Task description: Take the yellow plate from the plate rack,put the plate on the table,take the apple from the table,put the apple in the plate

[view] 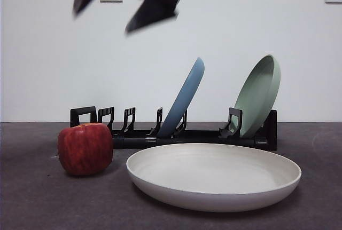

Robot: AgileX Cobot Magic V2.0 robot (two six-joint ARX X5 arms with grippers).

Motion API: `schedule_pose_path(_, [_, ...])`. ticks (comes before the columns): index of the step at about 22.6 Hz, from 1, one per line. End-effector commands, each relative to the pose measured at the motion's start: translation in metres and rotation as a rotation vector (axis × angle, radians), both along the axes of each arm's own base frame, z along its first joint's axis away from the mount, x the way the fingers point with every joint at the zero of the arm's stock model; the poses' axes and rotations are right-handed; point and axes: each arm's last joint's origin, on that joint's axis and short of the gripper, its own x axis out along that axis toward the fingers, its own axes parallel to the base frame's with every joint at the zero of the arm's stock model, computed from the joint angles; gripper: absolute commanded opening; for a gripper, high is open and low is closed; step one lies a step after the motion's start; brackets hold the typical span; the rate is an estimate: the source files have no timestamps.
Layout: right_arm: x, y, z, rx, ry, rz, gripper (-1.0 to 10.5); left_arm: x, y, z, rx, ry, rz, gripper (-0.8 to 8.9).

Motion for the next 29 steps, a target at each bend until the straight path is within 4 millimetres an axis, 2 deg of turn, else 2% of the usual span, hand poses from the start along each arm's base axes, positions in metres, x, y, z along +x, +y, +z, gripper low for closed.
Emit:
schedule_pose_path(1, [0.008, 0.019, -0.037, -0.059, 0.032, 0.018, 5.0, -0.004, 0.002, -0.002, 0.007, 0.011, 0.002, 3.45])
schedule_pose_path(6, [0.018, 0.037, -0.101, -0.177, 0.140, 0.033, 5.0, -0.006, 0.002, -0.006, 0.017, 0.054, 0.002, 3.45])
schedule_pose_path(9, [0.019, 0.043, -0.128, -0.226, 0.180, 0.040, 5.0, -0.006, 0.002, -0.006, 0.016, 0.054, 0.001, 3.45])
schedule_pose_path(12, [0.017, 0.047, -0.145, -0.261, 0.206, 0.049, 4.9, -0.006, 0.002, -0.006, 0.016, 0.054, 0.001, 3.45])
schedule_pose_path(14, [0.014, 0.049, -0.150, -0.273, 0.213, 0.056, 3.0, -0.006, 0.002, -0.006, 0.016, 0.054, 0.001, 3.45])
schedule_pose_path(16, [0.012, 0.051, -0.150, -0.273, 0.210, 0.062, 0.5, -0.006, 0.002, -0.007, 0.017, 0.058, 0.001, 3.45])
schedule_pose_path(17, [0.012, 0.051, -0.149, -0.270, 0.207, 0.064, -0.2, -0.006, 0.002, -0.007, 0.018, 0.062, 0.001, 3.45])
schedule_pose_path(20, [0.012, 0.050, -0.135, -0.248, 0.179, 0.057, -0.2, -0.007, 0.002, -0.007, 0.019, 0.067, -0.002, 3.45])
schedule_pose_path(24, [0.008, 0.040, -0.082, -0.154, 0.103, 0.050, -0.2, -0.003, 0.001, -0.006, 0.010, 0.050, -0.014, 3.45])
schedule_pose_path(26, [0.004, 0.026, -0.047, -0.120, 0.056, 0.019, -0.2, 0.002, -0.002, -0.003, -0.011, 0.030, -0.059, 3.45])
schedule_pose_path(29, [-0.005, -0.012, 0.001, -0.142, 0.003, -0.072, -0.2, 0.016, -0.008, 0.000, -0.036, 0.012, -0.119, 3.45])
